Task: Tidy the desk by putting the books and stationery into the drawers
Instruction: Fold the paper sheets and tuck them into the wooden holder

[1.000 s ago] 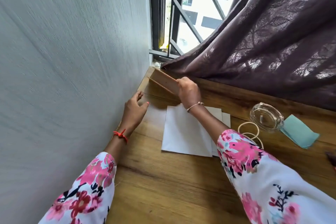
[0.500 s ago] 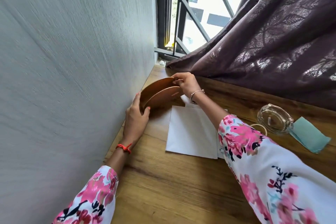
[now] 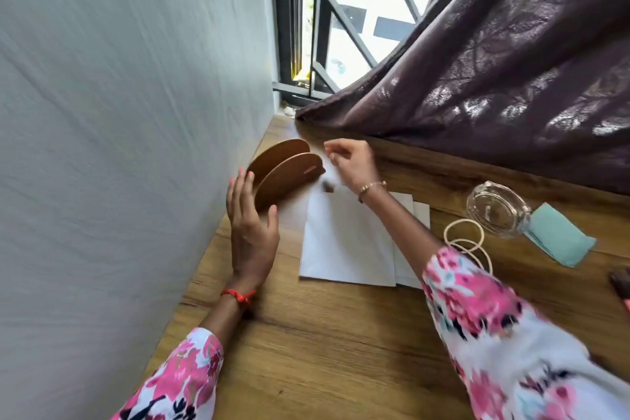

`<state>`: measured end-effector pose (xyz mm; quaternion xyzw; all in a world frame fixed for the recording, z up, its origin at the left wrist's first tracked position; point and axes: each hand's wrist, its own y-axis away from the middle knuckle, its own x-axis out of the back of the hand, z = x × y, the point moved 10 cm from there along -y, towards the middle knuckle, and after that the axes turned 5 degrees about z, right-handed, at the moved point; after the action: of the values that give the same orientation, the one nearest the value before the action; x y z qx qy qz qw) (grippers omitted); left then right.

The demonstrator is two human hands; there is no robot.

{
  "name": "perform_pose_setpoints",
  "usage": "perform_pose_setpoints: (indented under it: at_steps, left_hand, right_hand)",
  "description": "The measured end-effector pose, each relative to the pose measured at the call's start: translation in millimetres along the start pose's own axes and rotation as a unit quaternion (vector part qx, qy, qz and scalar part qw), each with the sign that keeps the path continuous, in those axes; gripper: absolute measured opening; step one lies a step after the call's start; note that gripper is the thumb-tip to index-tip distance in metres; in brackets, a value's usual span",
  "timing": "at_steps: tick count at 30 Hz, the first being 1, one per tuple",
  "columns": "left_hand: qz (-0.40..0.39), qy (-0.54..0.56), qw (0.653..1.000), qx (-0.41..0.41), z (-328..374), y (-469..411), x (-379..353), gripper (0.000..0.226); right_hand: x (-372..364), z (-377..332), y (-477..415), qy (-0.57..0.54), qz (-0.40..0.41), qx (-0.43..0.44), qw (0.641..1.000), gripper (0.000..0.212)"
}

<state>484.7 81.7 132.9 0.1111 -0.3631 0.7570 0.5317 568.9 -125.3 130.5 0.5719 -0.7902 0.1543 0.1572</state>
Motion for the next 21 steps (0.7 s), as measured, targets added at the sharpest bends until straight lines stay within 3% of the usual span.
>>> perform_pose_setpoints:
  at_steps: [2,4,7,11,17,21]
  left_hand:
    - [0.002,0.009,0.996,-0.094,24,9,-2,0.045]
    - [-0.063,0.025,0.988,-0.136,36,14,-20,0.033]
    - [-0.167,0.024,0.977,-0.13,37,11,-56,0.034]
    - [-0.261,-0.034,0.957,-0.12,35,10,-97,0.046]
    - [-0.282,-0.127,0.94,-0.143,30,5,-117,0.049]
    - [-0.278,-0.138,0.939,-0.15,34,4,-121,0.042]
  right_hand:
    - [26,7,30,-0.013,0.038,-0.011,0.999,0.022]
    - [52,27,66,-0.003,0.082,-0.056,0.995,0.019]
    - [83,53,113,0.054,0.142,-0.105,0.983,0.016]
    - [93,78,152,0.106,0.15,-0.15,0.972,0.022]
    - [91,81,166,0.187,0.143,-0.157,0.959,0.036]
    - [89,83,164,0.191,0.137,-0.178,0.956,0.029]
